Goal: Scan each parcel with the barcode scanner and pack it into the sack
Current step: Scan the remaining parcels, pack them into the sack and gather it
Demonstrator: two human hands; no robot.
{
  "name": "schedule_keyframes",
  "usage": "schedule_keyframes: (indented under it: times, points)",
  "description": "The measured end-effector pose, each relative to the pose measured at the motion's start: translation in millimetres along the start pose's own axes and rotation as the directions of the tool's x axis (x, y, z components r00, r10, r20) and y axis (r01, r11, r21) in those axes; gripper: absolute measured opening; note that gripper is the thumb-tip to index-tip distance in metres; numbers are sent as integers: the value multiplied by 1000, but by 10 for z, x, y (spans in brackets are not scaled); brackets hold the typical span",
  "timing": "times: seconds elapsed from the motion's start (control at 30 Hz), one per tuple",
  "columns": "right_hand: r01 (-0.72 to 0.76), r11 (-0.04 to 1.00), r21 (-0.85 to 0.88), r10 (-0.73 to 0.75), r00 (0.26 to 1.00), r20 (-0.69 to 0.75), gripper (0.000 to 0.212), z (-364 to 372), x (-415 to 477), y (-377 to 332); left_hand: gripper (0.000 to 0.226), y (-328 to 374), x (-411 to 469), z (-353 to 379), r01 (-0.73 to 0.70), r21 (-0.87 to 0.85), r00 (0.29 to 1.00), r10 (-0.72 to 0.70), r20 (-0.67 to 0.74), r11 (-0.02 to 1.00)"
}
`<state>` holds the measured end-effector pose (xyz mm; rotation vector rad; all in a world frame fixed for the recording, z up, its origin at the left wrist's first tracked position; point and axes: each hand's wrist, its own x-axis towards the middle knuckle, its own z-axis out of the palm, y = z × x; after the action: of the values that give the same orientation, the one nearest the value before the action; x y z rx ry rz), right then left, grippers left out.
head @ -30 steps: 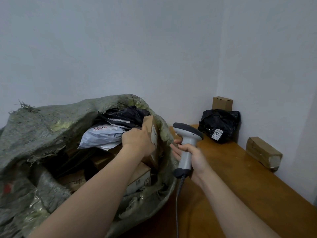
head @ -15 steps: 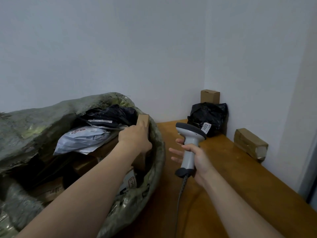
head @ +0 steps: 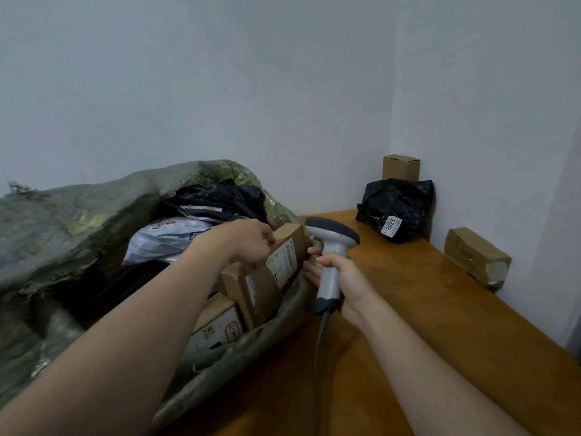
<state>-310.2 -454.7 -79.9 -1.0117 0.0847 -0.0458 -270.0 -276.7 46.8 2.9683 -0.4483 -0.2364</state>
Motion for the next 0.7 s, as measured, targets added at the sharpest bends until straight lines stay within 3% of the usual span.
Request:
schedule_keyframes:
  times: [0.1,0.27,0.4,0.7]
  points:
    - [48,998,35,-46,998,-47,15,18,13,15,68,-56,-59,16,0,-8,1000,0,8,1000]
    - [117,993,2,-117,990,-81,16,-6,-20,-8,67,-105,-89,79,35,167,999,-30,-35,985]
    - [169,986,-8,-169,980,-102,15,-22,-46,-18,53,-174,-84,120,87,267,994,-65,-93,960]
    - [120,993,8,-120,993,-22,16,81,-99,-9,46,-240,-104,330,173,319,972,-110,-207,932]
